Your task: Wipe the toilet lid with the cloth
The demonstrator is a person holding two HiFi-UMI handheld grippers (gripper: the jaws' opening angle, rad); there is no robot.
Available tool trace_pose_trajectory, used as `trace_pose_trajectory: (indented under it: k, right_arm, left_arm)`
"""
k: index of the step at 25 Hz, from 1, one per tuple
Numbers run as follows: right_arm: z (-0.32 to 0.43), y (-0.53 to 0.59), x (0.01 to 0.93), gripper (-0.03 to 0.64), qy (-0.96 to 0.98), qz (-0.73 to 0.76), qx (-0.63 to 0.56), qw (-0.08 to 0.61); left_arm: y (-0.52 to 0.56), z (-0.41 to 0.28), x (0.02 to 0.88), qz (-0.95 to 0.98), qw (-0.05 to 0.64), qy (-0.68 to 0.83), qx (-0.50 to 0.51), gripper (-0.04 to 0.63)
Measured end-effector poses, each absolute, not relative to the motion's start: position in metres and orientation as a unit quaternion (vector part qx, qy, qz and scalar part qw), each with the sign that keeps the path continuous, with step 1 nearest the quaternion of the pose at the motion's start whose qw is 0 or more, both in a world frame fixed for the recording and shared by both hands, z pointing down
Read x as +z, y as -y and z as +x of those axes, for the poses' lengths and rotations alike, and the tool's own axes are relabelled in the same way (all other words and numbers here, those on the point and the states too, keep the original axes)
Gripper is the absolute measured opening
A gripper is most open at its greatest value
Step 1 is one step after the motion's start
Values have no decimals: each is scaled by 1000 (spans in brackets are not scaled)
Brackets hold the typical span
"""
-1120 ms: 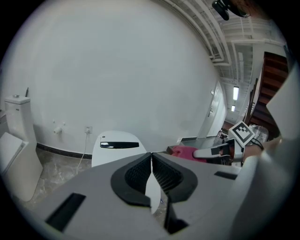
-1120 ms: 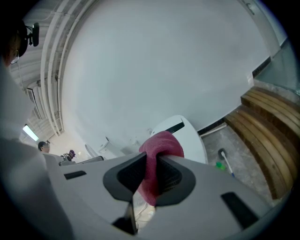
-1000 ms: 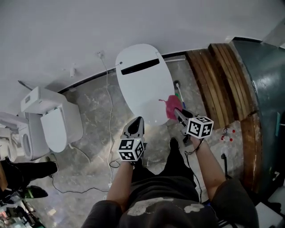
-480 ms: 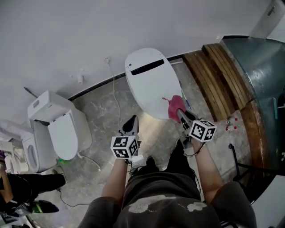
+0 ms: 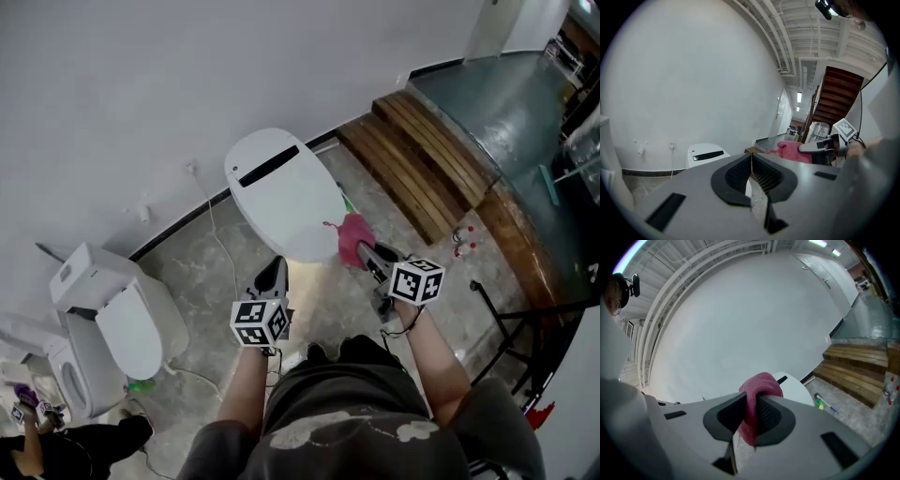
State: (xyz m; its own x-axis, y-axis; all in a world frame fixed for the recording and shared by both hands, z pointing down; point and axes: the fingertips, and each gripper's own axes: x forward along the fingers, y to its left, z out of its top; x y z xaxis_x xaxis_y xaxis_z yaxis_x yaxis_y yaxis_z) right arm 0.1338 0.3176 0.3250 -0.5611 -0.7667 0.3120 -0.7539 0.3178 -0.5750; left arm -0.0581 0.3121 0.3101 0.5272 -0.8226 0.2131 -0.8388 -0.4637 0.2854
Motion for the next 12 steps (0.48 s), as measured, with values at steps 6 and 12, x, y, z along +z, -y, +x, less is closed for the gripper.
trace_pose_trajectory:
  k: [6, 12]
  right_arm:
    - [148, -343, 316, 49, -814, -468, -344, 17]
    - [161, -363, 318, 49, -810, -475, -343, 19]
  left_arm:
    - [-333, -18, 295, 878, 164, 449, 34, 15]
    - [-346, -3, 299, 883, 167, 437, 36, 15]
